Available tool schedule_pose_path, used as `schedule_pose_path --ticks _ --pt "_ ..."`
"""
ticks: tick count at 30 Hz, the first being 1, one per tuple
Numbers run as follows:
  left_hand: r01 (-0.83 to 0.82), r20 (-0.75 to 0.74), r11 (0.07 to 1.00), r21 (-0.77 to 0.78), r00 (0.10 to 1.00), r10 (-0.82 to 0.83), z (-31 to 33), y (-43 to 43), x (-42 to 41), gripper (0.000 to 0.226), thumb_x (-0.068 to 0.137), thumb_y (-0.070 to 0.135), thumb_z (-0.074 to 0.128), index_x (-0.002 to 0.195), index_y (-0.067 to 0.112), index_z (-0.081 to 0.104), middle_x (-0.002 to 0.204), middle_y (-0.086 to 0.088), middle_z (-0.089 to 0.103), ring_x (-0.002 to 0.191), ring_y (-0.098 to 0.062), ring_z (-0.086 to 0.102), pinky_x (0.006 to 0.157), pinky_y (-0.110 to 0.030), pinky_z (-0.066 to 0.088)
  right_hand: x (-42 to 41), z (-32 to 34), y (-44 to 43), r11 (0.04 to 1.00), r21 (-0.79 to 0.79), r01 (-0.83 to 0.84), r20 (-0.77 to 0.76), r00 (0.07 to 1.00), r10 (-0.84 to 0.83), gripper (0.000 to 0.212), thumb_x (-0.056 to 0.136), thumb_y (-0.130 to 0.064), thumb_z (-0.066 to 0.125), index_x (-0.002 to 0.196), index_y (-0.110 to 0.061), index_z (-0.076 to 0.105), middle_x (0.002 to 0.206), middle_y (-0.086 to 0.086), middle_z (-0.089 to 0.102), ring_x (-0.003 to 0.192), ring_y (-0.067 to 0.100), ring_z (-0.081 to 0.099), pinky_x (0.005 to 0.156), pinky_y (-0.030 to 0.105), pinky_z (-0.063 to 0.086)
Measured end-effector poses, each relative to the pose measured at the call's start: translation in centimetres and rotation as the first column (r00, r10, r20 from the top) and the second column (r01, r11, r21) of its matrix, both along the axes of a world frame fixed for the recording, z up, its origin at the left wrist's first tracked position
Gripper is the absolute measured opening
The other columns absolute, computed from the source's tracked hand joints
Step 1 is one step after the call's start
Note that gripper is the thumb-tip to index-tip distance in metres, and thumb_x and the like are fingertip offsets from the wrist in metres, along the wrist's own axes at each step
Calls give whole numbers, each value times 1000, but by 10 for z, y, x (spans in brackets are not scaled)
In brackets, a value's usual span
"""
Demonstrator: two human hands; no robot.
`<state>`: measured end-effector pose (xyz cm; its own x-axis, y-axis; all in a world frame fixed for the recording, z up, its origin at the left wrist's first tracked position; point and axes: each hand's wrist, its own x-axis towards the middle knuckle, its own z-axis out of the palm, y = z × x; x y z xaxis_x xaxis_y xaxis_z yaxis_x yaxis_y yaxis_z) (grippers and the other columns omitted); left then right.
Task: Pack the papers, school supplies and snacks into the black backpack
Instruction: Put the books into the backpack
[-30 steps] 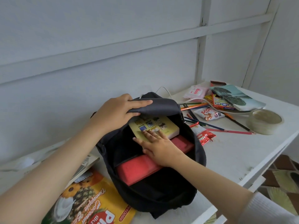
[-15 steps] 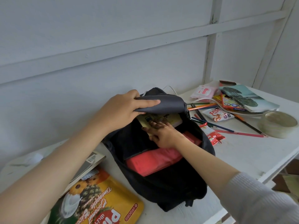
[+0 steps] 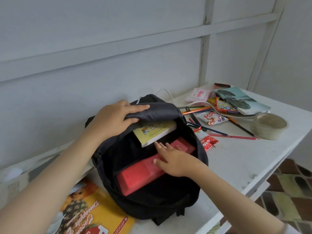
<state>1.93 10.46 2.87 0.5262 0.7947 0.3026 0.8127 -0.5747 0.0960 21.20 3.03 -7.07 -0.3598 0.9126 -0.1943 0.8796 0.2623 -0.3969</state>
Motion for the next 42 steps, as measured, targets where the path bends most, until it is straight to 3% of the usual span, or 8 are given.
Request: schedule_pose_path --ticks 3,6,11,19,26,32,37,42 --pt "-21 26 998 -65 999 23 -14 -5 5 55 84 35 63 122 64 36 107 14 53 93 -9 53 71 -19 36 23 16 -17 997 -79 8 -186 982 -22 62 97 -40 44 150 -26 17 149 1 36 135 18 37 109 31 29" --pt "-1 85 977 -213 996 20 -26 -12 22 44 78 36 69 115 54 55 141 8 37 128 -11 38 102 -26 31 52 33 -29 998 -4 69 -341 938 -66 41 96 -33 49 136 -28 48 130 -8 57 116 6 54 99 25 42" --pt "103 230 970 -218 972 -52 -38 -20 84 16 83 34 66 98 33 70 123 11 52 114 -1 45 92 -16 28 116 49 -23 944 76 321 -484 839 -247 23 94 -20 53 111 -20 68 92 -12 69 87 4 64 86 25 52" --pt "146 258 988 -58 958 -127 -66 -26 197 37 89 31 58 126 28 56 124 9 54 118 -7 44 100 -20 24 236 34 36 753 240 613 -232 789 -568 33 92 -23 51 123 -17 60 119 7 65 106 25 59 88 33 45" --pt "-84 22 996 -28 996 85 -123 -18 240 49 89 46 42 133 27 49 135 -6 48 129 -24 37 112 -39 16 298 14 86 794 212 570 93 797 -597 73 84 -40 60 144 -18 26 127 14 57 117 32 50 100 45 37" --pt "-120 24 993 -22 992 121 -136 -15 242 62 84 51 22 132 22 49 130 2 53 125 -17 43 114 -39 20 317 13 106 872 191 451 103 874 -474 89 82 -40 66 149 -16 13 125 14 57 112 32 55 89 38 47" --pt "-124 196 990 -68 971 135 -127 -18 245 52 92 43 46 140 23 38 133 7 50 125 -13 42 108 -24 10 325 20 110 893 244 378 59 913 -403 73 87 -25 58 148 -20 18 108 15 61 88 27 56 69 31 44" --pt "-106 372 986 -125 917 145 -114 -10 254 58 91 30 55 144 28 30 130 3 53 119 -14 49 101 -26 30 329 38 110 781 512 358 -30 916 -400 66 91 -2 37 147 -33 22 83 13 47 66 25 43 59 31 33"
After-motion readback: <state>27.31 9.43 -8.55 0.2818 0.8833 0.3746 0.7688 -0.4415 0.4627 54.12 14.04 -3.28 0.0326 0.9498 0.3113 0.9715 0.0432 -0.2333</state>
